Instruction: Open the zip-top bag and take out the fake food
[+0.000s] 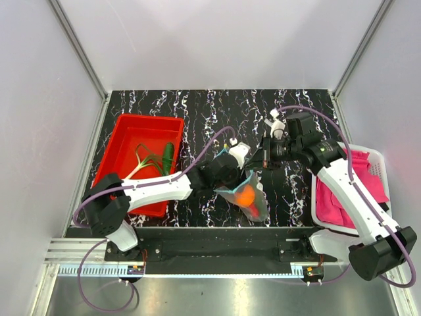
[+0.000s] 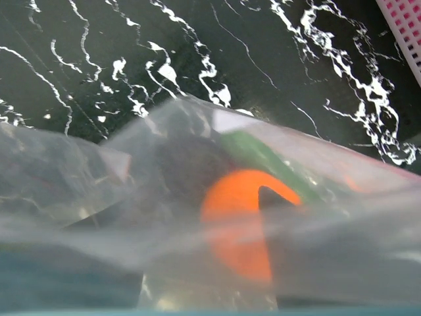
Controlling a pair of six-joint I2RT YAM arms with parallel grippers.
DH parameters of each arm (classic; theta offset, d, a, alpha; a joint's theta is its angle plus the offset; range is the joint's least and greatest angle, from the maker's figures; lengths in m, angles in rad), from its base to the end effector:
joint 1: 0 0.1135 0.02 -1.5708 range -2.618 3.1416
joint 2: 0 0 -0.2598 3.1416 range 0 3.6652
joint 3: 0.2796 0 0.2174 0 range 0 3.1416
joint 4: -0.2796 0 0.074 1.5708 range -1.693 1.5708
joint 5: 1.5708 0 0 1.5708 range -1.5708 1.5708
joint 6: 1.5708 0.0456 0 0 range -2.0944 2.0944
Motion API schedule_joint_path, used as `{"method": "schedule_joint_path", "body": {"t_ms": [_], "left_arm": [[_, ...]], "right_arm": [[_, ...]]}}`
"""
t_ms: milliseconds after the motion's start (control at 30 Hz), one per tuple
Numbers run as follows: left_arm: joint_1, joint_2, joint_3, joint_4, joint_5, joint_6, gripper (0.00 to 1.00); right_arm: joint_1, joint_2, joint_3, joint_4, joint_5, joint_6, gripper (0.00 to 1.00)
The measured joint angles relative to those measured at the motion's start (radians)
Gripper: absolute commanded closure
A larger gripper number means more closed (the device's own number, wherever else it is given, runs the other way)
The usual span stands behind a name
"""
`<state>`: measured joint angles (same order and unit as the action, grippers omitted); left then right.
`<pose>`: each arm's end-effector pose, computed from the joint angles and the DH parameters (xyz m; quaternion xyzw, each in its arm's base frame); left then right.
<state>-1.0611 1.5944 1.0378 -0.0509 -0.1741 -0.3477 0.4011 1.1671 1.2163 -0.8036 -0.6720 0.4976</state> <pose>0.1693 -0.2867 0.2459 0.2706 0.8414 -0.2401 0.4015 0.1764 0.1056 0.3475 -0.0889 0.8718 0.4354 0.2061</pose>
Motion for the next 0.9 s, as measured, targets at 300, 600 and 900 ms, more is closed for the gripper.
{"method": "schedule_joint_path", "body": {"t_ms": [300,600,900], "left_arm": [[-0.038,0.080,-0.001,-0.006,0.083,-0.001,0.22],[-0.087,0.145,0.013,0.005,0.031,-0.005,0.17],[-0.098,0.236,0.052,0.026,-0.016,-0.055,0.32]], "right_arm": [[-0.016,-0.097,-0.193,-0.006,0.080,-0.023,1.00],[-0.023,-0.177,-0.248,-0.036,0.134,-0.045,1.00],[-0.024,-0.216,-0.286,-0.040,0.154,-0.045,1.00]]}}
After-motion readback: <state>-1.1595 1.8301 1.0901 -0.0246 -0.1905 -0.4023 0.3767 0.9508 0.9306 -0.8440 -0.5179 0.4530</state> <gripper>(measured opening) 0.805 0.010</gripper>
